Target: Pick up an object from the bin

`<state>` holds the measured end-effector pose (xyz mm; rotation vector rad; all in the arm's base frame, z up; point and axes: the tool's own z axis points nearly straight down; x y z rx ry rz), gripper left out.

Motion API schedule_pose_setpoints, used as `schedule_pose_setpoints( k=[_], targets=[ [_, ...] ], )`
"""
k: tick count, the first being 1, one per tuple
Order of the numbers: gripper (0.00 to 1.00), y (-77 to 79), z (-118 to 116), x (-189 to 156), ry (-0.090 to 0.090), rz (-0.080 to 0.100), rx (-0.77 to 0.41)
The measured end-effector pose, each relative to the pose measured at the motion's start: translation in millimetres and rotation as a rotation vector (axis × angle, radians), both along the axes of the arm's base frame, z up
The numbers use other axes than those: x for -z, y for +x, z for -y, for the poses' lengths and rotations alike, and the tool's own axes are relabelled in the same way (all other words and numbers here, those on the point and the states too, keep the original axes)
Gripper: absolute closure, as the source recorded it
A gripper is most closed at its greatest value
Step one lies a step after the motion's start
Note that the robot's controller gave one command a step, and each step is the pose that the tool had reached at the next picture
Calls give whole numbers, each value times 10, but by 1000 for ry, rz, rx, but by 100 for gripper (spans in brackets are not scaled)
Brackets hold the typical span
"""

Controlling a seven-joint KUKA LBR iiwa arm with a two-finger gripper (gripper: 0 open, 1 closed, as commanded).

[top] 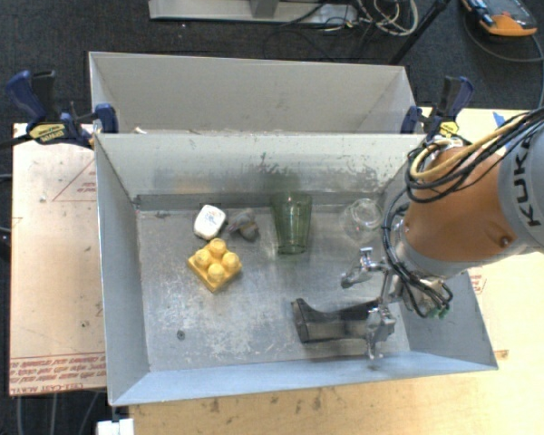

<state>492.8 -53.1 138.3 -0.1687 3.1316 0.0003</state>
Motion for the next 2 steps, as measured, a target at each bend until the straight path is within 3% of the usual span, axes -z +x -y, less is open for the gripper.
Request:
schedule_pose_setpoints(
  k=[1, 2],
  targets=[
    [0, 47, 194, 618, 1, 0, -81],
    [100, 41, 173, 561, 0, 1, -88]
  ],
)
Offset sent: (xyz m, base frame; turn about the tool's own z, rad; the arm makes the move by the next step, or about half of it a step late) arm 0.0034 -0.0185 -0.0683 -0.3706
